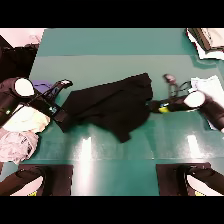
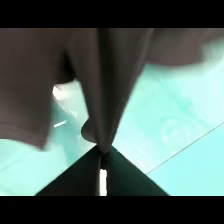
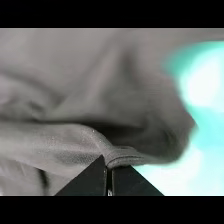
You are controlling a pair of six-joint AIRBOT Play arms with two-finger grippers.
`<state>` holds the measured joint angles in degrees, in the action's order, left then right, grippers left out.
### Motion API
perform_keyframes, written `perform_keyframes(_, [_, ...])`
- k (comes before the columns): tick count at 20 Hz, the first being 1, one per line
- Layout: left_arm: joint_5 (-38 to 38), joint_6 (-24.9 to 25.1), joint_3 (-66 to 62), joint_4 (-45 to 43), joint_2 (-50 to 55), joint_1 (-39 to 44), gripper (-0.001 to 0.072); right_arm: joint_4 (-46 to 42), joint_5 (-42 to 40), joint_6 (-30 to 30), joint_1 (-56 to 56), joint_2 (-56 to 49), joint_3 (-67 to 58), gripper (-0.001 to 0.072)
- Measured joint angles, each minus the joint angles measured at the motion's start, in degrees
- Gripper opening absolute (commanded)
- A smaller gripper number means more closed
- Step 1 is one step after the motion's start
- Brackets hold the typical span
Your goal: Fold the shirts.
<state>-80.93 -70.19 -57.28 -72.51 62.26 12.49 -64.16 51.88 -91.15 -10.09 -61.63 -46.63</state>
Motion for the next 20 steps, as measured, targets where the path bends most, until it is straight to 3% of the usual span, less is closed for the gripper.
perform_keyframes(3, [-0.8,0.0,-0.3,0.9,-0.7,0.1,0.0028,-3.8,3.3,0.4,9.2,1.7,-2.1,0.0034])
perform_keyframes(5, [-0.8,0.1,-0.4,2.4,-1.0,0.2,0.0029,-3.6,4.6,2.8,13.0,0.8,-3.6,0.0415])
perform_keyframes(12, [-1.0,0.2,-0.4,4.0,-1.2,0.2,0.0029,-2.1,14.4,10.3,22.5,-1.6,-3.1,0.0423])
perform_keyframes(20, [0.2,0.2,-0.4,4.2,-1.2,0.2,0.0029,8.5,12.1,18.4,27.3,-6.3,6.4,0.0423])
